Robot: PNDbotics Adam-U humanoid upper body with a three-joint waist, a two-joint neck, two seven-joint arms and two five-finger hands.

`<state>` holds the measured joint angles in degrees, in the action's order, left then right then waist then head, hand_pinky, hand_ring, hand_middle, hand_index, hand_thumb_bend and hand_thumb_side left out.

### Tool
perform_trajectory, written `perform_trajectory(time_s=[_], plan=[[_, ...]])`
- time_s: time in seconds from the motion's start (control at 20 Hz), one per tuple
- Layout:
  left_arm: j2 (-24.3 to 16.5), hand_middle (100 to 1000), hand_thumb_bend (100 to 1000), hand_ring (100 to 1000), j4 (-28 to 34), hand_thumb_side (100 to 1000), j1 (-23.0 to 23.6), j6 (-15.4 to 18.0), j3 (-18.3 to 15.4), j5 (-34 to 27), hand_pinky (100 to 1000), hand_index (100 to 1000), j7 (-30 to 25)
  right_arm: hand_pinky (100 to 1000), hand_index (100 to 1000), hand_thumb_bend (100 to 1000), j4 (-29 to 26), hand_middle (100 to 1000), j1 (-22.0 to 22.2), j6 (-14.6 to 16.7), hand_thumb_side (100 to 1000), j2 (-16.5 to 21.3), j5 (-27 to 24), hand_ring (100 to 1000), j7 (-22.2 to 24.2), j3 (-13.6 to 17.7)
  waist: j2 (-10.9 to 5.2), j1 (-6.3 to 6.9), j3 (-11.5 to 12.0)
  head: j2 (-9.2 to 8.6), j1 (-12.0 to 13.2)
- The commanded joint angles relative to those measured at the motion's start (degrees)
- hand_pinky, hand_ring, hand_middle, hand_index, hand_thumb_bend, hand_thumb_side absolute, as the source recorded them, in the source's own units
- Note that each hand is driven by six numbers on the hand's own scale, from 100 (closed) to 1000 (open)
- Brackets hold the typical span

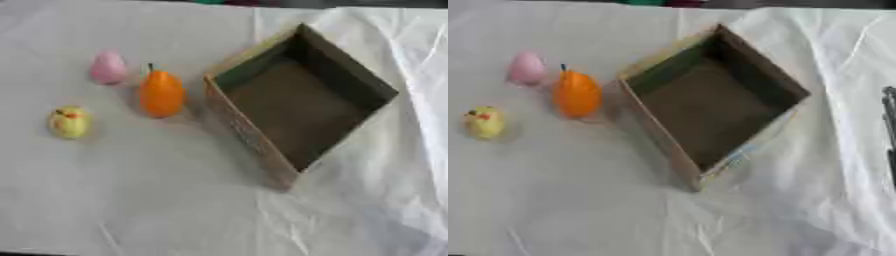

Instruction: Pick up objects on the table and place them in the box.

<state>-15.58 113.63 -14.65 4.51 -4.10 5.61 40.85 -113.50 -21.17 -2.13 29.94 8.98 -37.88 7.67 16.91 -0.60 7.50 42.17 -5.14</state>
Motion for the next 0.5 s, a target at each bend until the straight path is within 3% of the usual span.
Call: perform_trajectory(time_s=[0.05, 0.5], plan=[[-0.53, 577, 100, 568, 0.96, 978, -0.35, 0.05, -0.43, -0.05, 450, 720, -0.13, 720, 643, 100, -1.09, 463, -0.45, -0.01, 394, 1.09, -0.12, 574, 0.03, 0.19, -1.08, 0.14, 0.02, 0.84, 0.3], [-0.72, 578, 100, 569, 0.96, 973, -0.25, 0.16, -0.37, -0.07, 450, 721, -0.21, 721, 643, 100, -1.09, 462, -0.35, -0.01, 396, 1.07, -0.13, 574, 0.06, 0.16, -1.21, 0.62, 0.23, 0.2, 0.5]])
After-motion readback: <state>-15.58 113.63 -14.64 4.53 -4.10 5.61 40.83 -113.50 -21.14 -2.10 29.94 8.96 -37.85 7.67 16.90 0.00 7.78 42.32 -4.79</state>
